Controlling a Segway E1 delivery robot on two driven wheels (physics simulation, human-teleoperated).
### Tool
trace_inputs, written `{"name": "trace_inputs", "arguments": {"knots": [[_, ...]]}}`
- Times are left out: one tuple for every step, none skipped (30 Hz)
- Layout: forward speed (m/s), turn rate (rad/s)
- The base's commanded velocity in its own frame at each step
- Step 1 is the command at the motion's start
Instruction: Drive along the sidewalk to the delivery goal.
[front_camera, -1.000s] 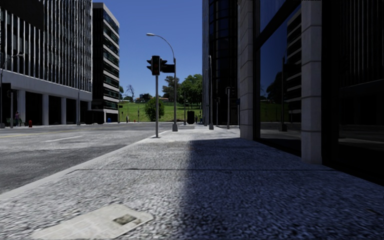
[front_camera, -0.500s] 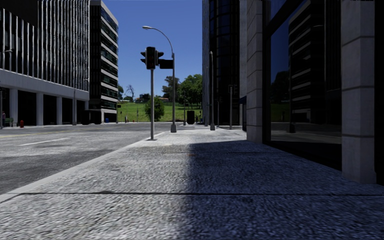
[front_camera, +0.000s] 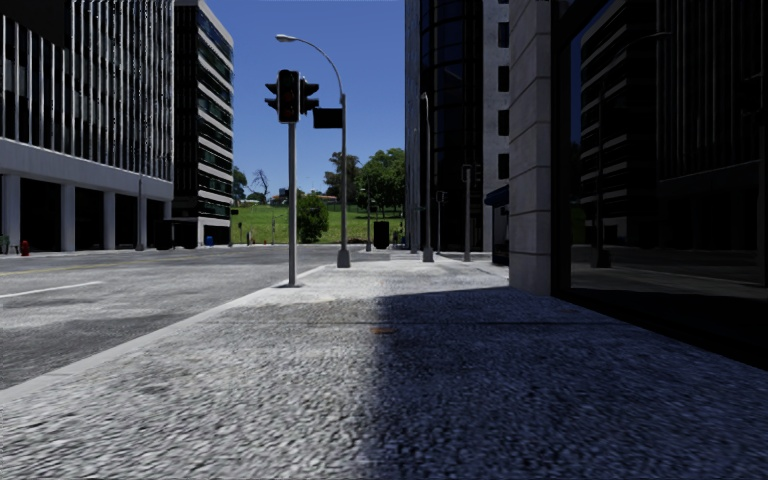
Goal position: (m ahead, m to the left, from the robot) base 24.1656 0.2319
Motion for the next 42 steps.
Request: {"name": "trace_inputs", "arguments": {"knots": [[2.00,0.00],[2.00,0.00],[2.00,-0.06],[2.00,-0.09],[2.00,-0.09],[2.00,-0.18],[2.00,-0.34],[2.00,-0.41],[2.00,-0.42],[2.00,-0.42],[2.00,-0.43],[2.00,-0.43],[2.00,-0.43],[2.00,-0.43],[2.00,-0.43],[2.00,-0.43],[2.00,-0.43],[2.00,-0.43],[2.00,-0.43],[2.00,-0.43],[2.00,0.00],[2.00,0.00],[2.00,0.00],[2.00,0.00],[2.00,0.00],[2.00,0.00],[2.00,0.00],[2.00,0.00],[2.00,0.00],[2.00,0.00],[2.00,0.00],[2.00,0.00],[2.00,0.00],[2.00,0.00],[2.00,0.00],[2.00,0.00],[2.00,0.00],[2.00,0.00],[2.00,0.00],[2.00,0.00],[2.00,0.00],[2.00,0.00]]}}
